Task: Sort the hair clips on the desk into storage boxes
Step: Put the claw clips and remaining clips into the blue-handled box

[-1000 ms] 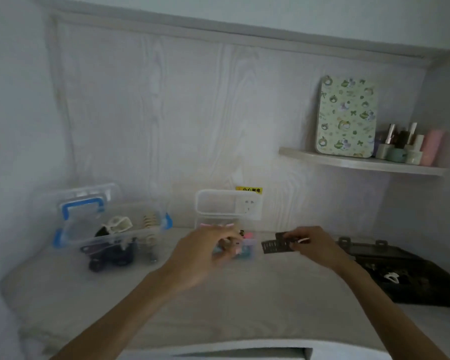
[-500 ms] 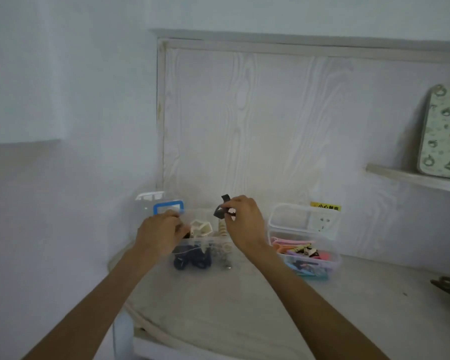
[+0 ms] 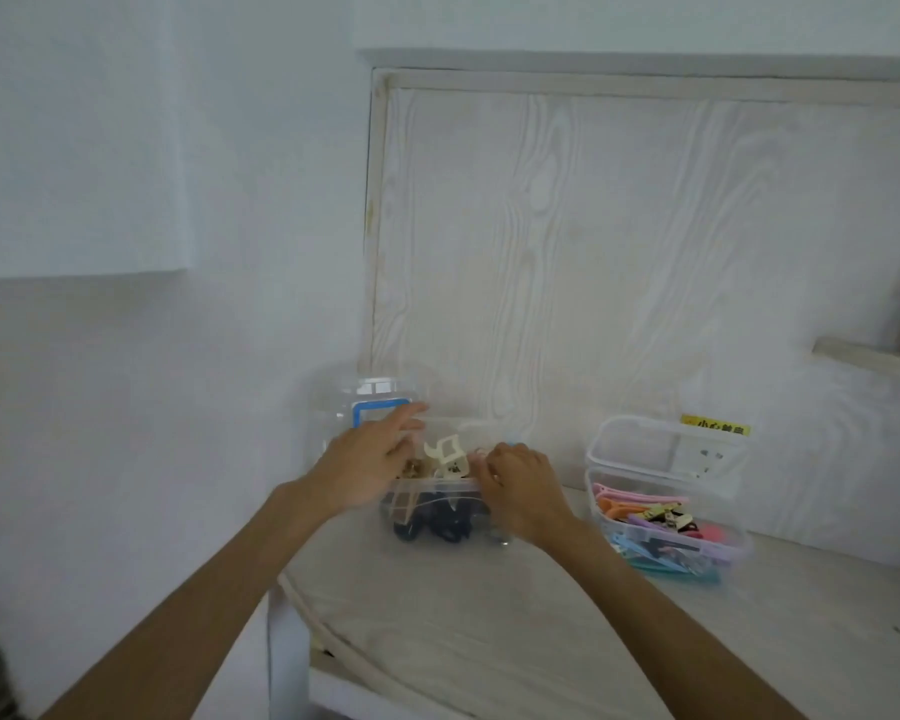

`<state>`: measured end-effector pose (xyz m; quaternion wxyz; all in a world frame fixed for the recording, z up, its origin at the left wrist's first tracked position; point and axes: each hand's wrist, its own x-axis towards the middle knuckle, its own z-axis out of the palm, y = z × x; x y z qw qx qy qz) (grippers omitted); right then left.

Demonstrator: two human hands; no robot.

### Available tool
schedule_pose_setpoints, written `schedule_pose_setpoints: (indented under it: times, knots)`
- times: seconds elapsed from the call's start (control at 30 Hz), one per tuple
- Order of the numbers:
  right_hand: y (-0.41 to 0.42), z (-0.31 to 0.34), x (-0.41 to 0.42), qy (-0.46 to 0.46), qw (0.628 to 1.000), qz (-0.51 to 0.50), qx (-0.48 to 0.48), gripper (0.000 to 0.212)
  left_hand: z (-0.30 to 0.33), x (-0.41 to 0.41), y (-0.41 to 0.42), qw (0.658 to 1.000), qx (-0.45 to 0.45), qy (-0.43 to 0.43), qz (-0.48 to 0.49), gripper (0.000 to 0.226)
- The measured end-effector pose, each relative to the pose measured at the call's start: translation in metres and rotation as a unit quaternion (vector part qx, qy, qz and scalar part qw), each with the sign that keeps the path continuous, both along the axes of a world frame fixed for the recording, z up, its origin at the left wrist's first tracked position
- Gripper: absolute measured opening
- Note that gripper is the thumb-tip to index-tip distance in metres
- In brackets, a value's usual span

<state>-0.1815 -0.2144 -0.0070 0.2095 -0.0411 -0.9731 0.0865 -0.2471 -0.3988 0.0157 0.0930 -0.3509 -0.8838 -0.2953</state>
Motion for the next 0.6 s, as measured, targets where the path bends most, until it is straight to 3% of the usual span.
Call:
schedule_pose_setpoints:
  times: [0.1, 0.2, 0.3, 0.4, 0.5, 0.6]
  knots:
    - [0.004, 0.003, 0.000, 0.059, 0.997, -0.009, -0.041, 0.043, 0.001, -0.021, -0.016, 0.991, 0.092, 0.030, 0.097, 0.033]
    - [0.014, 0.008, -0.004, 0.111, 0.987, -0.019, -0.118, 0.027, 0.003, -0.042, -0.027, 0.973, 0.077, 0.073, 0.204, 0.041]
    - [0.025, 0.007, -0.010, 0.012, 0.978, -0.031, -0.207, 0.049, 0.005, -0.061, -0.026, 0.967, 0.008, 0.054, 0.247, 0.061]
    - [0.029, 0.008, -0.013, -0.094, 0.929, -0.054, -0.355, 0.055, 0.005, -0.074, -0.010, 0.961, -0.035, 0.019, 0.275, 0.070]
    - [0.030, 0.011, -0.012, -0.107, 0.927, -0.062, -0.354, 0.046, 0.013, -0.078, 0.003, 0.943, -0.108, 0.074, 0.306, 0.046]
    - [0.028, 0.015, -0.007, -0.117, 0.935, -0.059, -0.328, 0.041, 0.019, -0.077, 0.008, 0.937, -0.158, 0.162, 0.265, 0.029]
